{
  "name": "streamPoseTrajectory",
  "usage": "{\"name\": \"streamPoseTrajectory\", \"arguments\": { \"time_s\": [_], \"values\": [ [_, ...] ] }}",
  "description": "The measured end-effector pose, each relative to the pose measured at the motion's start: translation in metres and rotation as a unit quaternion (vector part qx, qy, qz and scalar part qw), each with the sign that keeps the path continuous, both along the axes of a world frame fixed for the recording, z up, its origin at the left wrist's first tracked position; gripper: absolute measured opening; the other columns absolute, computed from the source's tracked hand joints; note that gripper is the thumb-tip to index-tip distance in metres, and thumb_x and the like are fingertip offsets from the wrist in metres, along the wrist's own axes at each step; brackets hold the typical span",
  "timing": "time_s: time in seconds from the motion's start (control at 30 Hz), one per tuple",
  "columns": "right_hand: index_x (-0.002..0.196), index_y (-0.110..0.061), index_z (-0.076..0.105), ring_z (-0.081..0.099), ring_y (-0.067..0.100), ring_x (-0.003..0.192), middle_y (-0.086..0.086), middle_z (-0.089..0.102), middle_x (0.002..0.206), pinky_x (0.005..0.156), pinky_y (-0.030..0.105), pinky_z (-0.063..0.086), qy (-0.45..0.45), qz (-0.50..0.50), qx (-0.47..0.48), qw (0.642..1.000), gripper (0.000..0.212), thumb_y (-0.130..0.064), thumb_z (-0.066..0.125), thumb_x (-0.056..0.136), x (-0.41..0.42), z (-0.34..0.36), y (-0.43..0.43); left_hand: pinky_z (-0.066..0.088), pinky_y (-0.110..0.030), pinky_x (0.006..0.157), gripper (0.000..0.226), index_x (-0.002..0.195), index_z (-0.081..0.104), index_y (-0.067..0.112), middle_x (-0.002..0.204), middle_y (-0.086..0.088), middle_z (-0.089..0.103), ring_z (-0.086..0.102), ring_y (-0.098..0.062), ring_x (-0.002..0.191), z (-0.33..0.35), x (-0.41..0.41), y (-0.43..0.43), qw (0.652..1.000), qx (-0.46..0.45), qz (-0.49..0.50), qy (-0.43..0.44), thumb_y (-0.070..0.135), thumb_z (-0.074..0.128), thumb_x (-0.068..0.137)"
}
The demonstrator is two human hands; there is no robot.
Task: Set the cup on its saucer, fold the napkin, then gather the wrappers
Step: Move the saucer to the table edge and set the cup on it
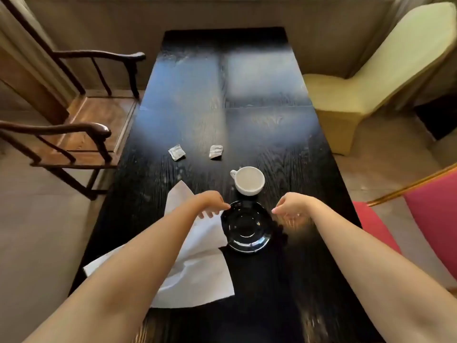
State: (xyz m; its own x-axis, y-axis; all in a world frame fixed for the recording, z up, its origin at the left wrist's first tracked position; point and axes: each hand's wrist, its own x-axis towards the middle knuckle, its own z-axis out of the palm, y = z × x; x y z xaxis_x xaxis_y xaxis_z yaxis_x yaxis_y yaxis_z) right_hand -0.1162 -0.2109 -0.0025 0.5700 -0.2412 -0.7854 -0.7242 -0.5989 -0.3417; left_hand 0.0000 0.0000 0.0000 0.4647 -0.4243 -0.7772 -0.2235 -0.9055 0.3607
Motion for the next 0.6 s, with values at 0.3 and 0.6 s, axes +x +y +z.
{"name": "streamPoseTrajectory", "arguments": {
  "time_s": [0.3,0.6],
  "values": [
    [0.130,-0.001,0.045,0.064,0.024,0.084,0.019,0.062,0.111,0.070,0.036,0.056,0.006,-0.088,0.089,0.992,0.044,-0.014,0.059,0.090,-0.009,-0.053,0.012,0.048,-0.033,0.077,0.017,0.097,0.063,0.006,0.101,-0.016,0.065,0.060,-0.027,0.094,-0.050,-0.011,-0.016,0.989,-0.035,0.020,-0.141,0.014,0.060,0.082],
    [0.134,0.001,0.042,0.064,0.035,0.104,0.026,0.058,0.120,0.069,0.036,0.059,-0.049,-0.226,0.170,0.958,0.047,0.006,0.053,0.090,-0.020,-0.075,0.014,0.050,-0.039,0.085,0.032,0.111,0.054,0.008,0.116,-0.016,0.055,0.055,-0.031,0.102,-0.087,-0.016,-0.033,0.975,-0.070,0.068,-0.200,0.001,0.061,0.081]
  ]
}}
